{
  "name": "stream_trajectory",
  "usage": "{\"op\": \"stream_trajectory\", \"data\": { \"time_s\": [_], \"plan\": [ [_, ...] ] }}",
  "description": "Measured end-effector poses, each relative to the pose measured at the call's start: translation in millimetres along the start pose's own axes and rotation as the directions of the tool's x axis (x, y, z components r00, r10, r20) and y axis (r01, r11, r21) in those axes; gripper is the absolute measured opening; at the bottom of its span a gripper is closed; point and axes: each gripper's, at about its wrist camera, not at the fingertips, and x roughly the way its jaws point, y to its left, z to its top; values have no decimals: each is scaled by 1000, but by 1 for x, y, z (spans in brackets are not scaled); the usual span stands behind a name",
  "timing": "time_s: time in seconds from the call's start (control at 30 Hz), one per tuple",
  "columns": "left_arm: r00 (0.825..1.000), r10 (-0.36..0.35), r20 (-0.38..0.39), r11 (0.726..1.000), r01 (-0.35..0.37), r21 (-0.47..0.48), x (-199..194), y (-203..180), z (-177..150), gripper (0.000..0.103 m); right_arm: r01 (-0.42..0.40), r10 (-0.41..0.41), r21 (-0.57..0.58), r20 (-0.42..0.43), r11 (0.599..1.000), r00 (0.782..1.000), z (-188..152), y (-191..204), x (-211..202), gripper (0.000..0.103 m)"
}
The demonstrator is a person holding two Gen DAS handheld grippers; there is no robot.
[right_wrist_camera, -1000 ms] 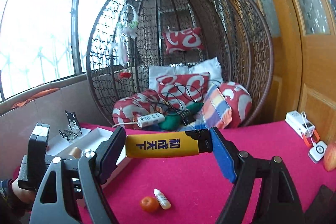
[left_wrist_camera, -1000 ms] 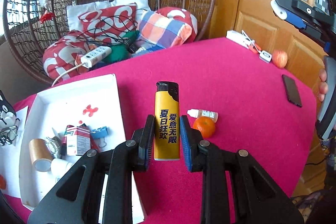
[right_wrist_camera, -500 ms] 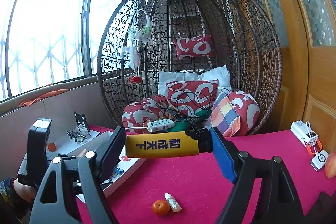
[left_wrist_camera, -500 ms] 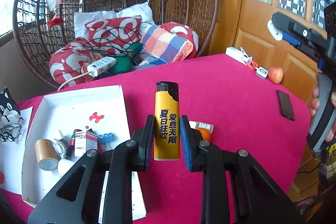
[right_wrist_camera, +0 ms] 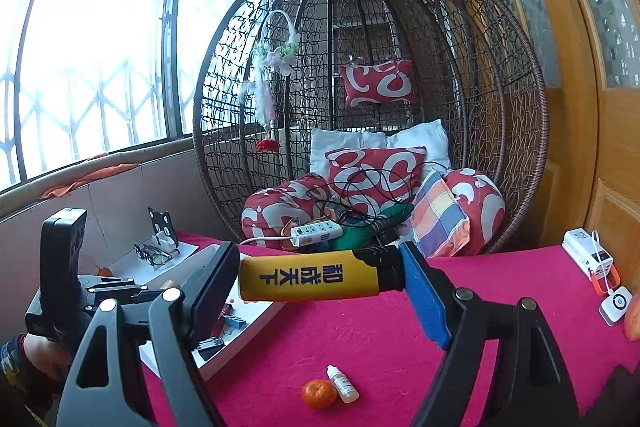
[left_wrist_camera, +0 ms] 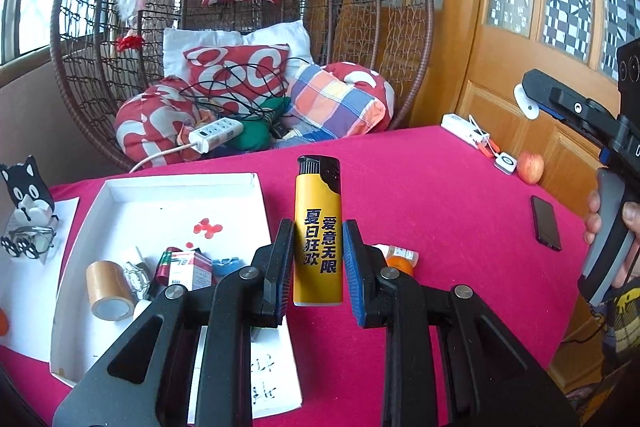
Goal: Organize rigid objects
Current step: 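Carry the lighter with the left gripper while the right gripper carries its lighter to the tray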
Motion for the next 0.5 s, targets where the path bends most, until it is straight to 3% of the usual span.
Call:
{"op": "stream_trajectory", "data": {
  "time_s": [0.5],
  "plan": [
    [999, 40, 33, 996, -37, -87, -14, 38, -8, 23, -61, 58, -63, -45, 996, 997, 3, 27, 21, 81]
  ]
}}
